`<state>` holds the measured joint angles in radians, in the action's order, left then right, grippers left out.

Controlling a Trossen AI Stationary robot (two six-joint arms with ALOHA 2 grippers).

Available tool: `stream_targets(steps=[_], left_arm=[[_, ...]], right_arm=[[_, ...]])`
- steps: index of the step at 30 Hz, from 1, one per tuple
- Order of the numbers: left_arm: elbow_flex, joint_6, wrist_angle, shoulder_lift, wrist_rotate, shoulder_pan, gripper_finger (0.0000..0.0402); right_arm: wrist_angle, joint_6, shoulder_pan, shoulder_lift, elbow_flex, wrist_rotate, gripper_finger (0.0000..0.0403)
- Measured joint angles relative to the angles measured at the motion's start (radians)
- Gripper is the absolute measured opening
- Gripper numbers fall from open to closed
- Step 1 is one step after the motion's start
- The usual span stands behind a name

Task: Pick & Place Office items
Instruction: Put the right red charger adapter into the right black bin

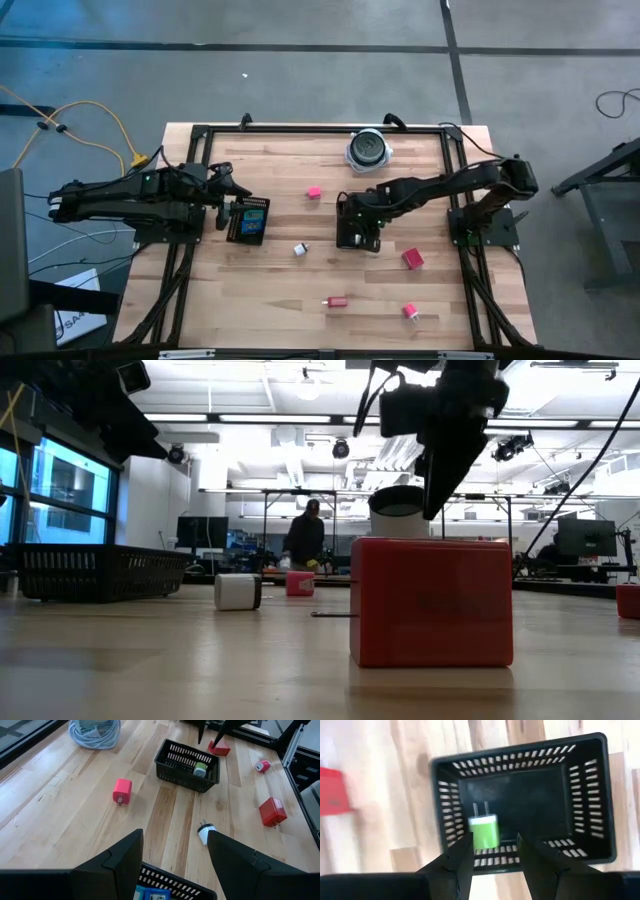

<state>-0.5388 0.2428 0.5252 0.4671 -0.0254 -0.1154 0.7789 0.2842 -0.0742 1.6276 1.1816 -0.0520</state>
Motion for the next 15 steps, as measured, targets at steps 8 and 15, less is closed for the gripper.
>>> stream_targets(steps=[8,15], left_arm=[[0.000,0.000,-0.007,0.000,0.000,0.000,0.0216],[0.000,0.000,-0.013,0.000,0.000,0.000,0.0216]], right_arm=[[0.101,0.073,-0.044,-0.063,0.000,-0.006,0.0138],[0.189,0.231,-0.088,-0.126,0.001,0.013,0.0138]])
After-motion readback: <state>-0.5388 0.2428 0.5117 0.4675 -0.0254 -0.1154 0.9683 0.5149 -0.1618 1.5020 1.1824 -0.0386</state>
